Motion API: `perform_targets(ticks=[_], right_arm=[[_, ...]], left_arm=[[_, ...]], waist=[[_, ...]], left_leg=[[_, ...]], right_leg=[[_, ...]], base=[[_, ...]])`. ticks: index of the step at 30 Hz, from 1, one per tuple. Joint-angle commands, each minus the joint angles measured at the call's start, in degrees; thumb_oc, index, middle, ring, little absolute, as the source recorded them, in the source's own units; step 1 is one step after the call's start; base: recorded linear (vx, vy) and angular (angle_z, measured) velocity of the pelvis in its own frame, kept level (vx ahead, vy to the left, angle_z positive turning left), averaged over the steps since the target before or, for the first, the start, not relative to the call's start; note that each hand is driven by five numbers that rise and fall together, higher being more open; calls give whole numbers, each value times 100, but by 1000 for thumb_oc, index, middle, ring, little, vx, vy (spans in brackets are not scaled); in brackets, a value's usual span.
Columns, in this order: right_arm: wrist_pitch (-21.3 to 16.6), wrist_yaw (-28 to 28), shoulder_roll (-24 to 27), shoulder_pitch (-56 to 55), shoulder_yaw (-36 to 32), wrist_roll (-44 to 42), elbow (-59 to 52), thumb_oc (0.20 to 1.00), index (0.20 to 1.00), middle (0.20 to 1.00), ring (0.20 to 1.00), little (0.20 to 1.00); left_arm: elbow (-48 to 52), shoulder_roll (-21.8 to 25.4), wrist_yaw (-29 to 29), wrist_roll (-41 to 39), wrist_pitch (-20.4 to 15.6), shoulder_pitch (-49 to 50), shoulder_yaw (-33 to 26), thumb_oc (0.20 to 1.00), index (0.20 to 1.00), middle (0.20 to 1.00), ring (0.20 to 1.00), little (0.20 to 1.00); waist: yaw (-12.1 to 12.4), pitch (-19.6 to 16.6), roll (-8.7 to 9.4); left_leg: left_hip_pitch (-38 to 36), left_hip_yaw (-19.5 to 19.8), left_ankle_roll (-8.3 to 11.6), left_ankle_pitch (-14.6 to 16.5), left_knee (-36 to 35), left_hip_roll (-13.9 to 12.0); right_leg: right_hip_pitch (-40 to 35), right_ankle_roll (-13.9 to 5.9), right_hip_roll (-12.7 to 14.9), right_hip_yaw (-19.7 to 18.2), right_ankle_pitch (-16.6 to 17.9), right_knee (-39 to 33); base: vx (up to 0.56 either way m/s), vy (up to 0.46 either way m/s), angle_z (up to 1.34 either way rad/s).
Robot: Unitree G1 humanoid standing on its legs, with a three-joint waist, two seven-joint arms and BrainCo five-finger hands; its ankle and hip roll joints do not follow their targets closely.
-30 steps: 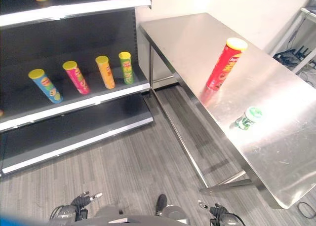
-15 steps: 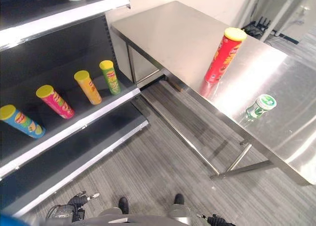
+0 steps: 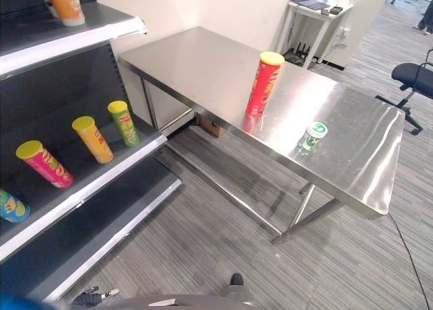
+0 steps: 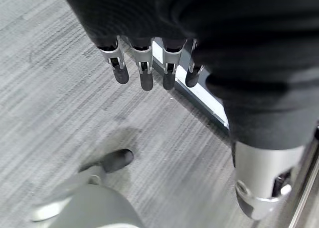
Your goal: Put the goods on the table back onto the shelves and tidy them up.
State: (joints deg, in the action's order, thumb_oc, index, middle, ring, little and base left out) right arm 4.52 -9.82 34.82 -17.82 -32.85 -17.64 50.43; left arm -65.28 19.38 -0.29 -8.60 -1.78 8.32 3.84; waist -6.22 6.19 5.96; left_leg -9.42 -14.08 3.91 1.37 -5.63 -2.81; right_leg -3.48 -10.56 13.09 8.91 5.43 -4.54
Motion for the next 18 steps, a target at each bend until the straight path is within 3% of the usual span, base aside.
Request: perform_targets(ticks=[1, 2, 4, 5, 6, 9, 11, 12, 15, 18], right_arm=[[-521, -456, 494, 465, 282, 532, -640, 1000, 1000, 1000, 1000, 1000], [-640, -404, 802, 493, 215, 777, -1267, 1000, 1000, 1000, 1000, 1000], [-742, -448, 965, 594, 270, 907, -1574, 1000, 1000, 1000, 1000, 1000], [-876, -269, 1342, 773, 383, 1094, -2300, 1000, 1000, 1000, 1000, 1000], [-867, -269, 1340, 773, 383, 1097, -2310, 1000, 1000, 1000, 1000, 1000], [-1196, 283, 2143, 1345, 978, 1148, -3122, 1000, 1000, 1000, 1000, 1000], [-1200, 299, 2192, 1467, 1102, 1091, -3081, 1000, 1000, 1000, 1000, 1000], [-1245, 576, 2513, 1889, 1661, 1087, -3012, 1000, 1000, 1000, 1000, 1000], [-1224, 705, 2686, 2195, 2042, 1043, -2840, 1000, 1000, 1000, 1000, 1000], [-1217, 994, 3004, 2927, 2953, 935, -2241, 1000, 1000, 1000, 1000, 1000]], left_arm=[[-152, -194, 94, 170, -19, -392, -124, 1000, 1000, 1000, 1000, 1000], [-177, -229, 101, 186, -31, -357, -123, 1000, 1000, 1000, 1000, 1000], [-115, -237, 82, 218, -60, -349, -54, 1000, 1000, 1000, 1000, 1000], [-22, -239, 15, 235, -80, -313, 24, 1000, 1000, 1000, 1000, 1000], [-19, -241, 15, 235, -79, -311, 22, 1000, 1000, 1000, 1000, 1000], [209, -129, -99, 216, -144, -211, 132, 1000, 1000, 1000, 1000, 1000], [213, -128, -110, 214, -157, -203, 110, 1000, 1000, 1000, 1000, 1000], [260, -70, -151, 178, -180, -176, 174, 1000, 1000, 1000, 1000, 1000], [254, -49, -156, 119, -187, -171, 187, 1000, 1000, 1000, 1000, 1000], [275, -25, -186, 19, -213, -116, 298, 1000, 1000, 1000, 1000, 1000]], waist=[[55, 217, -148], [70, 214, -111], [96, 204, -86], [160, 208, -57], [157, 203, -58], [376, 166, 16], [360, 170, 18], [476, 153, 50], [525, 148, 72], [693, 138, 101]], left_leg=[[69, 553, -19, 203, 63, -309], [43, 545, -3, 207, 63, -336], [49, 541, 4, 207, 63, -355], [22, 532, 30, 206, 63, -397], [29, 531, 30, 205, 63, -397], [12, 540, 106, 175, 63, -471], [7, 545, 119, 171, 63, -485], [15, 573, 166, 143, 63, -523], [38, 598, 201, 113, 63, -557], [139, 717, 282, 19, 63, -633]], right_leg=[[29, -384, 272, 70, -24, 294], [13, -376, 251, 50, -31, 268], [17, -366, 241, 52, -41, 258], [-14, -350, 213, 59, -62, 237], [-8, -349, 213, 58, -60, 236], [-99, -325, 182, 156, -89, 171], [-124, -322, 176, 175, -90, 155], [-172, -306, 150, 253, -109, 123], [-206, -286, 129, 298, -129, 104], [-265, -236, 75, 432, -189, 91]], base=[[12, -18, -12], [6, -18, -13], [1, -33, -14], [0, -34, -11], [8, -53, -5], [6, -52, -4], [5, -55, 5], [7, -62, 16], [5, -54, 18], [0, -66, 24]])
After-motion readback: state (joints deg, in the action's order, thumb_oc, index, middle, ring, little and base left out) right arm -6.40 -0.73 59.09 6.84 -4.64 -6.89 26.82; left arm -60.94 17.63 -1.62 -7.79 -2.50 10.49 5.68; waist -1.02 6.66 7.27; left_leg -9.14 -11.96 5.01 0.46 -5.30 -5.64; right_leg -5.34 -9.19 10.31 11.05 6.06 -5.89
